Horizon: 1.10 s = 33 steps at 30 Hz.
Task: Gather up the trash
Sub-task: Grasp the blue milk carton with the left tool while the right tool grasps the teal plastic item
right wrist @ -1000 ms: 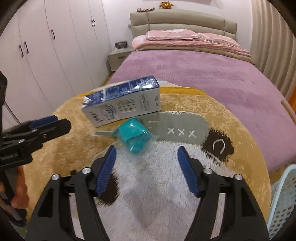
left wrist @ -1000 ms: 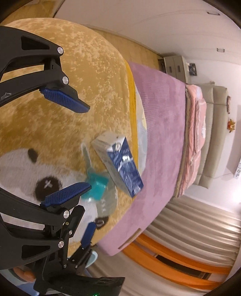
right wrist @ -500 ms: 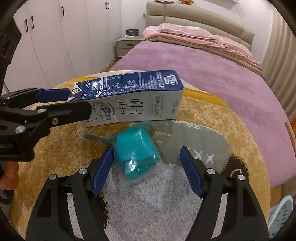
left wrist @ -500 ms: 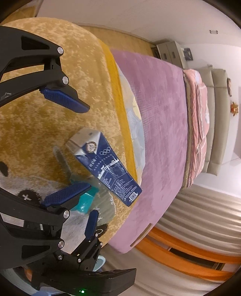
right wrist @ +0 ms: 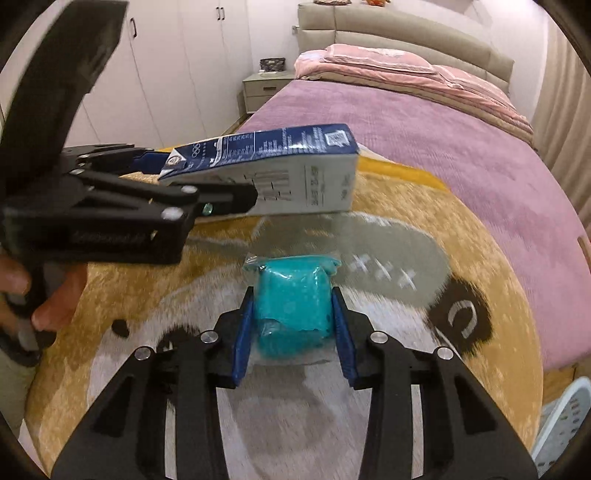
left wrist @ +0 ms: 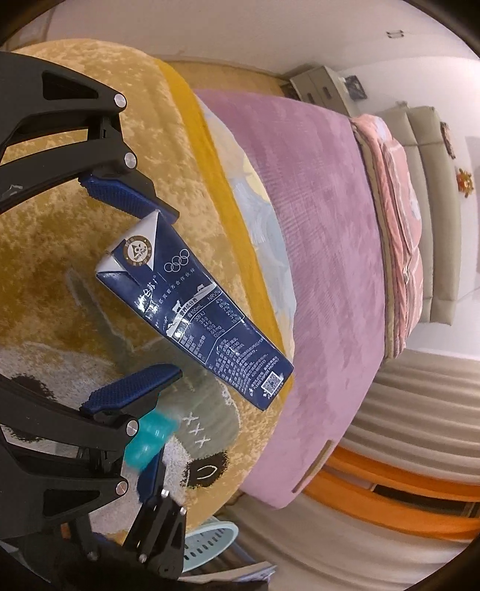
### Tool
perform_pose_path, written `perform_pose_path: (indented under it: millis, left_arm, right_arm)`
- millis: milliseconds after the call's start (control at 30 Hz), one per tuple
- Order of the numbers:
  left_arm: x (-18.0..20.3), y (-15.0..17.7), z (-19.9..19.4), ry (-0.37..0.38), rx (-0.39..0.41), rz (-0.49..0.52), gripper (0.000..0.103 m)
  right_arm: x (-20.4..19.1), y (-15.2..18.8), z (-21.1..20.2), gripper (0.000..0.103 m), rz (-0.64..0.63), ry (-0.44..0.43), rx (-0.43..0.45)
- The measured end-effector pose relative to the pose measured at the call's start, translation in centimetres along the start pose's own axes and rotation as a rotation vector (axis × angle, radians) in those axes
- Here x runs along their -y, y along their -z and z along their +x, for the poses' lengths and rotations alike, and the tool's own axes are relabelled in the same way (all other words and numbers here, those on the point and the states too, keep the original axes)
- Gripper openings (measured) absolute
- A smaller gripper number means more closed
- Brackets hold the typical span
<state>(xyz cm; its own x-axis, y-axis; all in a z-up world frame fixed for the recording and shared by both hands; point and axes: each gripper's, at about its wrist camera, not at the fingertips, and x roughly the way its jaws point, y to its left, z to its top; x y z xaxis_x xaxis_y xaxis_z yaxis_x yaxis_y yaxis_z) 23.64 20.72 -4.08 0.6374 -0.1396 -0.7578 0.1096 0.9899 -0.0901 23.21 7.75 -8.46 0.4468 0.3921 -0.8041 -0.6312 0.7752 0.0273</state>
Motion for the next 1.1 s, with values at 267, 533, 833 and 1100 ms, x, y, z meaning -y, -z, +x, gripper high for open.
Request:
perform_pose_path:
  millis: [267,533,833,1100]
  left_arm:
    - [1.0,0.4,-0.4,-0.009,-0.009,-0.007,0.046]
    - [2.8,2.6,-2.8,-0.004,0.02,-0.071,0.04]
    - [5.9,4.5,-6.1,0.04,0.084,-0.121,0.037]
    - [10.4,9.0,-7.2,0.053,0.037,-0.096,0.036]
  right_arm:
    - [2.4,2.6,-2.8,0.036,0.091,0.019,0.02]
    - [4.6,5.8,-6.0,0.036,0.19,0.03,0.023]
    - [6.5,7.9,-10.6,0.036,0.269,0.043,0.082]
    - [7.1,9.8,-13.2,0.036,0.302,0.036,0.11]
